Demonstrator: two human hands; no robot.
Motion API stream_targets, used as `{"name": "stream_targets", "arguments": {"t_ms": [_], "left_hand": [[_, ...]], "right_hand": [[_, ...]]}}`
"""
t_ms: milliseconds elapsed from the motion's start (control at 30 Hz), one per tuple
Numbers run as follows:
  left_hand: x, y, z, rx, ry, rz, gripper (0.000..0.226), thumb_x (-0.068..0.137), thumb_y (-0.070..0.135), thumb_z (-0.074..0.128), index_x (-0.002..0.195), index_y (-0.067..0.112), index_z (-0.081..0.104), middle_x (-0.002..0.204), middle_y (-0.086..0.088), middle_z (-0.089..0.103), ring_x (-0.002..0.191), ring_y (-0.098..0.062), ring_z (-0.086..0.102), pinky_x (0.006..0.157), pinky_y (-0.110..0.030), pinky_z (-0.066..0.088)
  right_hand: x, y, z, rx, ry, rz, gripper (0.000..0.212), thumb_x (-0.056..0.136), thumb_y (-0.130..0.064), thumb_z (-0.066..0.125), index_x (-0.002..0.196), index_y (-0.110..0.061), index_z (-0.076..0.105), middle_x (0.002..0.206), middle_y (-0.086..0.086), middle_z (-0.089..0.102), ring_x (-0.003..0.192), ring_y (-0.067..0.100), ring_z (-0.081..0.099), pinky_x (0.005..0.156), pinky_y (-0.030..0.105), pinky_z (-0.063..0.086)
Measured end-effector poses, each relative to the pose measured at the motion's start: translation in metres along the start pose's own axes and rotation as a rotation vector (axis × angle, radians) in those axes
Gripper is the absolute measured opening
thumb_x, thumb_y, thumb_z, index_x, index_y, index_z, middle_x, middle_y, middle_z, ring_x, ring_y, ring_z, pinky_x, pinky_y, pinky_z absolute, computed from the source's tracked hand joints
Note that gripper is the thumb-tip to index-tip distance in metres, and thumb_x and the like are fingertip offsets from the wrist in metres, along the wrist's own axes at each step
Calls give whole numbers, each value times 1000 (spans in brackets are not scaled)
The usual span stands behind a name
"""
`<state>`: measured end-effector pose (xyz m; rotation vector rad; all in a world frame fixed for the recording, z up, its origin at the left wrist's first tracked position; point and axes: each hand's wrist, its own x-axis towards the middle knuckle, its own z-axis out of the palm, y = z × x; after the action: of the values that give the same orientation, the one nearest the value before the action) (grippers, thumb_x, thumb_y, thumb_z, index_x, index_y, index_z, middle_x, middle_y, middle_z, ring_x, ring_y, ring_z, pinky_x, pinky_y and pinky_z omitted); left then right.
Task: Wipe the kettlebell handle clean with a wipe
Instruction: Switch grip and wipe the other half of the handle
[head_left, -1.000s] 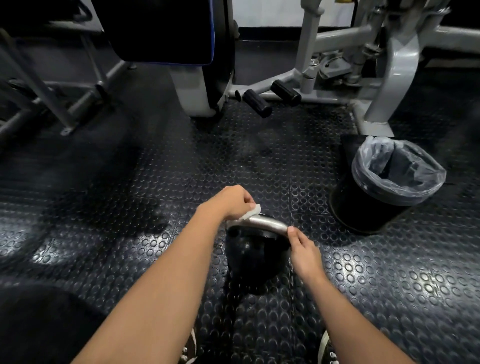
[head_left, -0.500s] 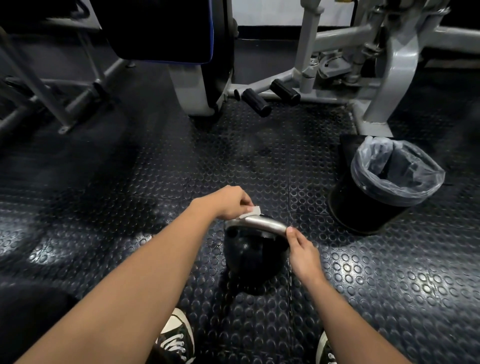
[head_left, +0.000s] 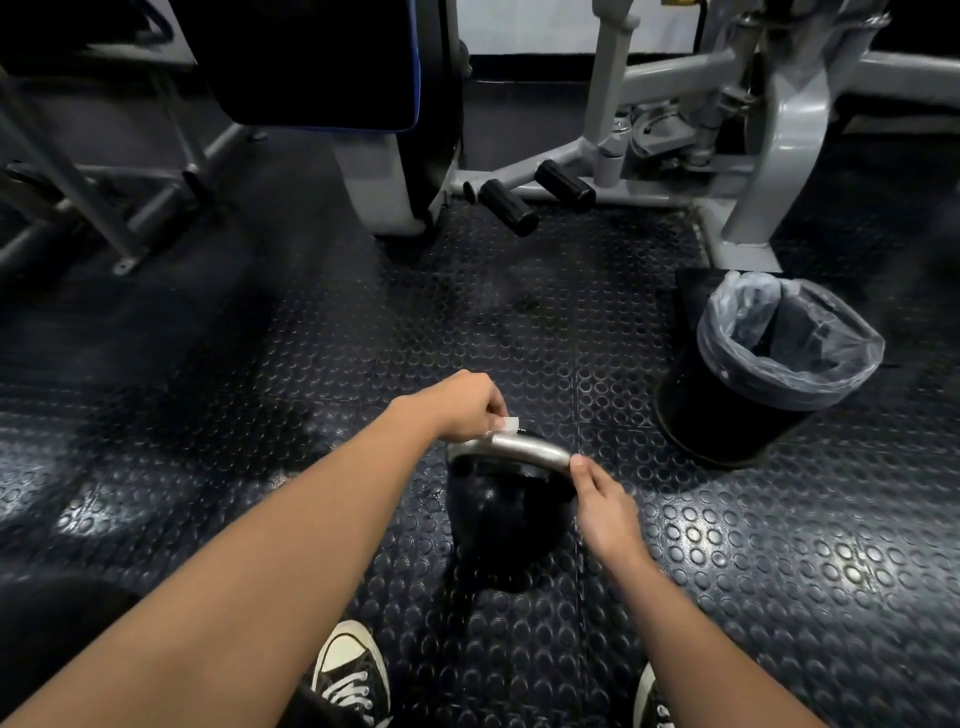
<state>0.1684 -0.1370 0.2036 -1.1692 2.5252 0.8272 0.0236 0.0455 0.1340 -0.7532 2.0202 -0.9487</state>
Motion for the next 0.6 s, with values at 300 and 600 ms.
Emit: {"name": "stream_targets", "arguments": {"t_ms": [300,600], "left_hand": [[-10,7,22,-35,156,-105,26,108,27,65,126,14,79,124,-12,76,108,-31,73,98,-41,60],[-12,2,26,-37,181,-159,27,111,19,58,130,13,76,125,-15,76,103,-30,72,91,-39,59]], "right_hand": [[-2,-1,1,12,14,16,48,100,-54,37,138,-29,54,134,0,59,126,21,48,104,34,31],[-4,-2,1,55,-5,16,48,101,-52,38,139,-26,53,138,-1,56,128,18,46,96,25,28]]}}
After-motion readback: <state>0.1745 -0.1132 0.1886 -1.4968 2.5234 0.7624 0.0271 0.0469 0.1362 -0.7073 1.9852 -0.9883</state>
